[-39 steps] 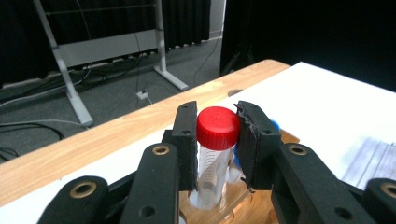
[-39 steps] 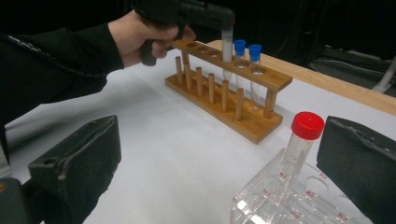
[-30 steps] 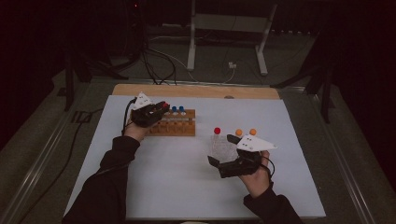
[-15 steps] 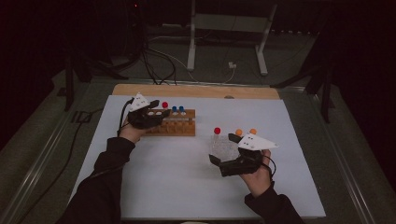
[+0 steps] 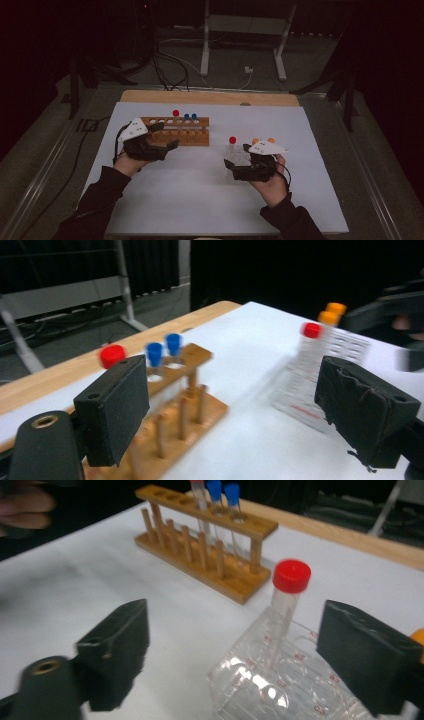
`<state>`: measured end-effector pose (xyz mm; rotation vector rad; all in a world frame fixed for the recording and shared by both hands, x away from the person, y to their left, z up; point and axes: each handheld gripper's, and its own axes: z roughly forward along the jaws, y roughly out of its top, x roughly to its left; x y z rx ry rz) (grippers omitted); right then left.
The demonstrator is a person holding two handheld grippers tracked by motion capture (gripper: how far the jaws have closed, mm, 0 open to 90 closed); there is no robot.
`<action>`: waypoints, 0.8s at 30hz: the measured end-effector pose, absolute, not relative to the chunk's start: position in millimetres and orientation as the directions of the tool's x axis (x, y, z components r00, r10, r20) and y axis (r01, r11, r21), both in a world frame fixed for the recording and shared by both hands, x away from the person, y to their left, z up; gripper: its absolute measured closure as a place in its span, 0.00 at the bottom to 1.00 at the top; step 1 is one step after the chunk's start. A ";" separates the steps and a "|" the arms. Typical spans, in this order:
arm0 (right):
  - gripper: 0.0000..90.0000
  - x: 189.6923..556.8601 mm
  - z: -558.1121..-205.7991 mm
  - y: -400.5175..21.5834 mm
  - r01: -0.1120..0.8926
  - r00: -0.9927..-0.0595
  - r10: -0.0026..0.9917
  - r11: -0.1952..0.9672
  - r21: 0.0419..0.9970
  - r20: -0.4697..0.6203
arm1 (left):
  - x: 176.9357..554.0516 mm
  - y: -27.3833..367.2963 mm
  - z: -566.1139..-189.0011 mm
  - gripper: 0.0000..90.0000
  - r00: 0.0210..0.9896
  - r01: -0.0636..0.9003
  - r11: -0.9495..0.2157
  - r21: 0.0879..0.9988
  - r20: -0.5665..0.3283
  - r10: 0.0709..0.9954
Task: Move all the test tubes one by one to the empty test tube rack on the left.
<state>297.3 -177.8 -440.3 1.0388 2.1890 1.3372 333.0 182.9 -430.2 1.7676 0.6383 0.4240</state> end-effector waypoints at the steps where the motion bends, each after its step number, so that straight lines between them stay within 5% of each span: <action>1: 0.22 299.7 -441.9 -177.7 0.405 -0.652 0.756 0.280 0.870 0.060 | 328.6 182.7 -431.1 0.17 0.791 0.201 -0.193 0.960 -0.043 0.611; 9: 0.47 316.7 -449.9 -174.3 0.457 -0.620 0.783 0.306 0.835 0.053 | 308.7 182.0 -437.9 0.17 0.806 0.198 -0.197 0.960 -0.044 0.591; 24: 0.68 340.6 -459.0 -167.8 0.508 -0.580 0.813 0.327 0.797 0.036 | 308.5 182.6 -443.6 0.17 0.809 0.210 -0.205 0.956 -0.052 0.586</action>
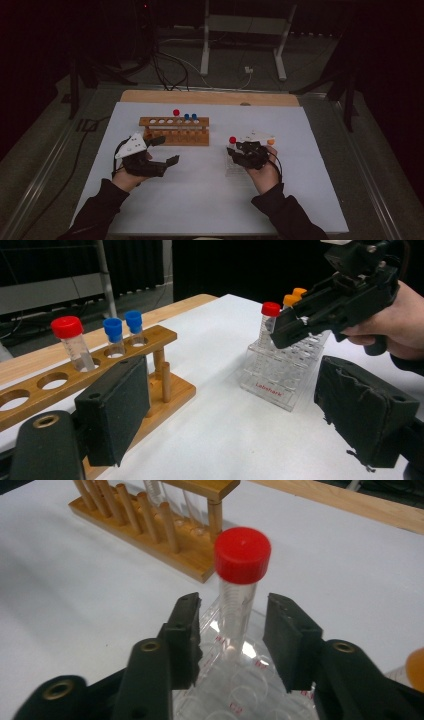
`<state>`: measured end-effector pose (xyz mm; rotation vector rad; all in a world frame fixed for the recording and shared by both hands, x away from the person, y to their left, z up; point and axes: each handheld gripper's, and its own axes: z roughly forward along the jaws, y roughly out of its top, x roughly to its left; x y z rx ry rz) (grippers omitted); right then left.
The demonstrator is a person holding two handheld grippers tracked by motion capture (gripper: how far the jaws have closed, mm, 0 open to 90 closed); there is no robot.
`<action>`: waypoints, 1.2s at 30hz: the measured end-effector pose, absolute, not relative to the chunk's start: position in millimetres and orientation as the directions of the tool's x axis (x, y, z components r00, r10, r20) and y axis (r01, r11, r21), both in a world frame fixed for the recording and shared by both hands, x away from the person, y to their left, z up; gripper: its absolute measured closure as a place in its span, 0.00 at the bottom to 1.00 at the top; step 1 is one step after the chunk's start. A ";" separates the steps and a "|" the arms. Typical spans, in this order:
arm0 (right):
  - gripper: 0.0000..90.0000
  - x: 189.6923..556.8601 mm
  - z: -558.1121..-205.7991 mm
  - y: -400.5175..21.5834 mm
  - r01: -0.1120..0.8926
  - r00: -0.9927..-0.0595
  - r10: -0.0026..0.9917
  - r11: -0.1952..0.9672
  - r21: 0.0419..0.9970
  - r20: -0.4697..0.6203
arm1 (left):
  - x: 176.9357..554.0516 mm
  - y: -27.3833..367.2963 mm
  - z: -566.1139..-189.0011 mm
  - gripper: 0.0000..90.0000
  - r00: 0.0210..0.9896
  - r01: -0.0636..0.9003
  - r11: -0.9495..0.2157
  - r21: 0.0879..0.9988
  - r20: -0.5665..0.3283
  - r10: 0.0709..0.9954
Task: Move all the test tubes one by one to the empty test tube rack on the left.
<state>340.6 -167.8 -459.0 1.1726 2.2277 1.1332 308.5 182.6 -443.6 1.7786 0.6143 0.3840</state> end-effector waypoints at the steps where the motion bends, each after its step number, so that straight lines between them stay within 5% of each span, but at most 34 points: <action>1: 0.70 342.0 -459.3 -167.3 0.513 -0.583 0.811 0.328 0.793 0.042 | 308.5 182.5 -443.6 0.18 0.810 0.209 -0.206 0.956 -0.051 0.585; 8: 0.82 347.6 -462.3 -164.2 0.516 -0.582 0.812 0.332 0.790 0.040 | 308.2 182.6 -443.8 0.18 0.810 0.208 -0.205 0.956 -0.050 0.585; 36: 0.83 310.4 -402.9 -170.1 0.351 -0.660 0.751 0.317 0.881 -0.008 | 303.2 177.2 -436.1 0.18 0.834 0.206 -0.207 0.956 -0.061 0.549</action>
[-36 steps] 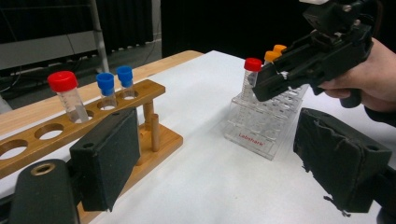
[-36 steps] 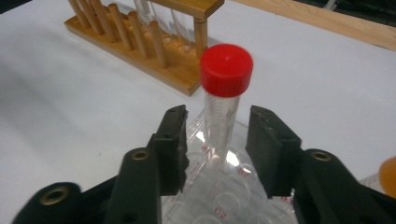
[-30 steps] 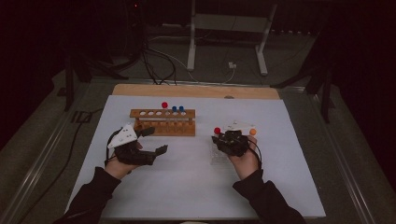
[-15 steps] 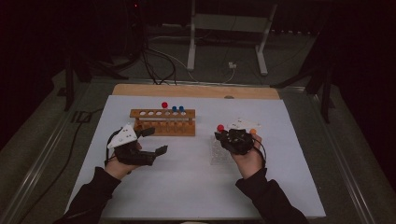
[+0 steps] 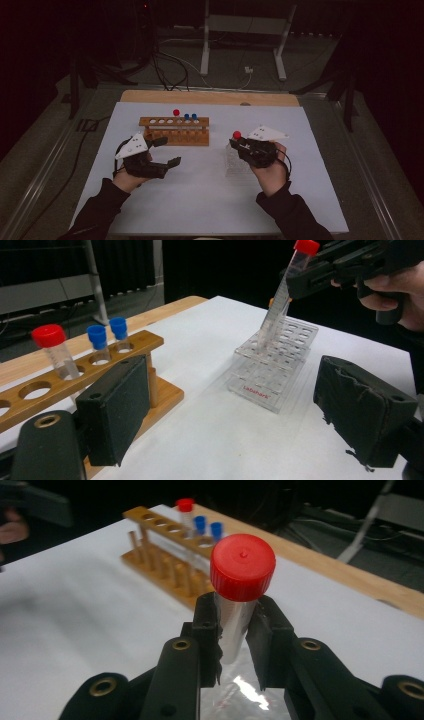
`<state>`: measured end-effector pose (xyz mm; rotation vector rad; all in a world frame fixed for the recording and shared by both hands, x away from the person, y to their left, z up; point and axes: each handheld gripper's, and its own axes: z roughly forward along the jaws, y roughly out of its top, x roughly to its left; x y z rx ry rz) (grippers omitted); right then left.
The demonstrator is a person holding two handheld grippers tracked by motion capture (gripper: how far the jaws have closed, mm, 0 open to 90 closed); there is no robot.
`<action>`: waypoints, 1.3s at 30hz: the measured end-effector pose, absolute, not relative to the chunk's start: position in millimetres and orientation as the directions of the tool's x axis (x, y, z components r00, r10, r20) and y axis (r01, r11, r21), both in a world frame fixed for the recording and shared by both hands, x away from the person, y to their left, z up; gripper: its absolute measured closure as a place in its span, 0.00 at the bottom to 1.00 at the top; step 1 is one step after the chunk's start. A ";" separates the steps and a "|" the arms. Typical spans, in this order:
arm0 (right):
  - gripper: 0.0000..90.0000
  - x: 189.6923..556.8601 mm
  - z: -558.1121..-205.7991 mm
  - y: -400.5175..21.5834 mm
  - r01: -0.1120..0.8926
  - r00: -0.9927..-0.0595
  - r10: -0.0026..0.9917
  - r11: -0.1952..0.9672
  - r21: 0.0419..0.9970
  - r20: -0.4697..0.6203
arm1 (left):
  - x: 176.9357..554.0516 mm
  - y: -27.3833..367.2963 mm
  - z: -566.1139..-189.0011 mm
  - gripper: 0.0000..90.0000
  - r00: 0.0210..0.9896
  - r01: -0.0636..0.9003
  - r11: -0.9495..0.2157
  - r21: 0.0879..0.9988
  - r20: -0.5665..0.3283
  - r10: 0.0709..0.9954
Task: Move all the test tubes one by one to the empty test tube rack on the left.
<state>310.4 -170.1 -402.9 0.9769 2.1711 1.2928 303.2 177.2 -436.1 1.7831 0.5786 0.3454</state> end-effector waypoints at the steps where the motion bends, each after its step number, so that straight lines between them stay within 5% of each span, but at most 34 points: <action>1: 0.83 309.0 -403.4 -167.9 0.351 -0.668 0.744 0.318 0.881 -0.002 | 302.6 176.5 -435.7 0.18 0.835 0.205 -0.208 0.956 -0.060 0.547; 24: 0.83 282.8 -436.2 -109.9 0.337 -0.827 0.562 0.458 0.822 0.025 | 290.5 139.6 -433.6 0.19 0.893 0.211 -0.250 0.945 -0.083 0.443; 39: 0.83 279.0 -439.6 -102.3 0.335 -0.843 0.537 0.468 0.818 0.038 | 291.7 116.8 -434.6 0.57 0.921 0.188 -0.264 0.946 -0.076 0.383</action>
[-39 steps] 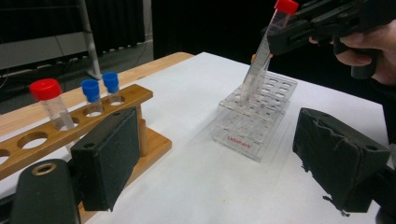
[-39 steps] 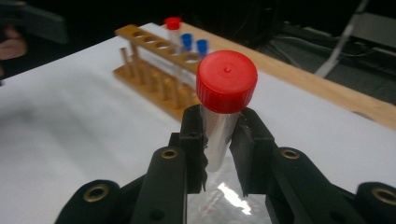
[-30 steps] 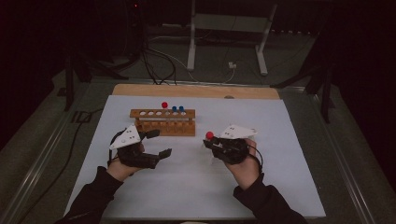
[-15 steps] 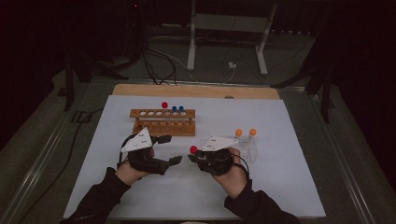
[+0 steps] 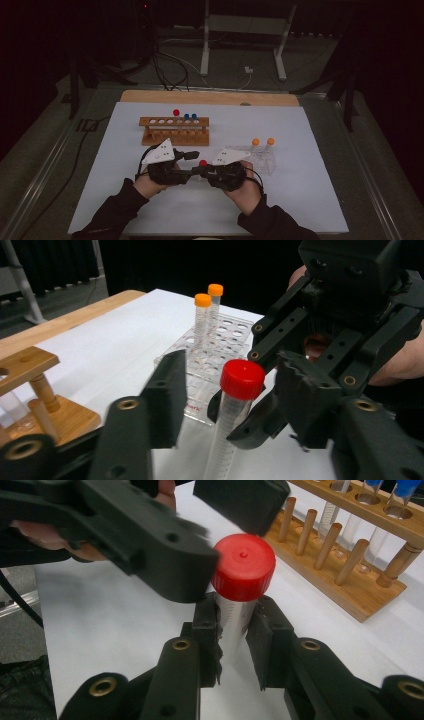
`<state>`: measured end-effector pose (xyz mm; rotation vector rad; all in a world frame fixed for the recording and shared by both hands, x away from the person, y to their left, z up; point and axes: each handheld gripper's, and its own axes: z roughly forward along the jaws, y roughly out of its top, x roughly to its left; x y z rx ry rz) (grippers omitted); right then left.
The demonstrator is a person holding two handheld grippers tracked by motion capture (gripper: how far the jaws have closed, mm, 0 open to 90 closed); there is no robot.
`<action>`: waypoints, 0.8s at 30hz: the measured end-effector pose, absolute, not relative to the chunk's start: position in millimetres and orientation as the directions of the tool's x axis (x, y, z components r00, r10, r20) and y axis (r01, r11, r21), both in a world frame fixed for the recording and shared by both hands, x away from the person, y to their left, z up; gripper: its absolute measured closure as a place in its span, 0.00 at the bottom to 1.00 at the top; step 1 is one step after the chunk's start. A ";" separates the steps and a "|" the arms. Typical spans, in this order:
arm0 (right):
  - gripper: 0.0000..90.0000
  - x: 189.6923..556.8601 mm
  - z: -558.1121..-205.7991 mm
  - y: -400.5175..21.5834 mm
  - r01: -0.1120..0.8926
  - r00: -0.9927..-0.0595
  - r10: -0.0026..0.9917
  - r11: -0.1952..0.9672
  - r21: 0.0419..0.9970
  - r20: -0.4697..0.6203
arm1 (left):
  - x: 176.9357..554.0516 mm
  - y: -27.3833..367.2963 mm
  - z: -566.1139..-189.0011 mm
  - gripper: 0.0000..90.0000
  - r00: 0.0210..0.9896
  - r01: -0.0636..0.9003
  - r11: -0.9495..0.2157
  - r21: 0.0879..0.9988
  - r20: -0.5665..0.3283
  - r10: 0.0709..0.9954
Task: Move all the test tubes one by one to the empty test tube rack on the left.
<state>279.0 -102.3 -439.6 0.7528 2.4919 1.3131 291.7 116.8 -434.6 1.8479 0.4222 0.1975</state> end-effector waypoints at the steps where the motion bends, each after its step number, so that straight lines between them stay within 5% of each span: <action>1: 0.83 279.0 -439.8 -102.2 0.335 -0.843 0.536 0.467 0.818 0.039 | 291.8 115.5 -434.6 0.59 0.922 0.191 -0.263 0.946 -0.081 0.379; 9: 0.83 279.2 -438.6 -103.8 0.338 -0.841 0.539 0.455 0.824 0.047 | 293.7 109.9 -435.5 0.77 0.932 0.179 -0.277 0.944 -0.073 0.355; 24: 0.71 280.6 -434.9 -113.5 0.321 -0.832 0.555 0.434 0.842 0.031 | 297.7 131.2 -423.7 0.79 0.912 0.159 -0.225 0.961 -0.055 0.407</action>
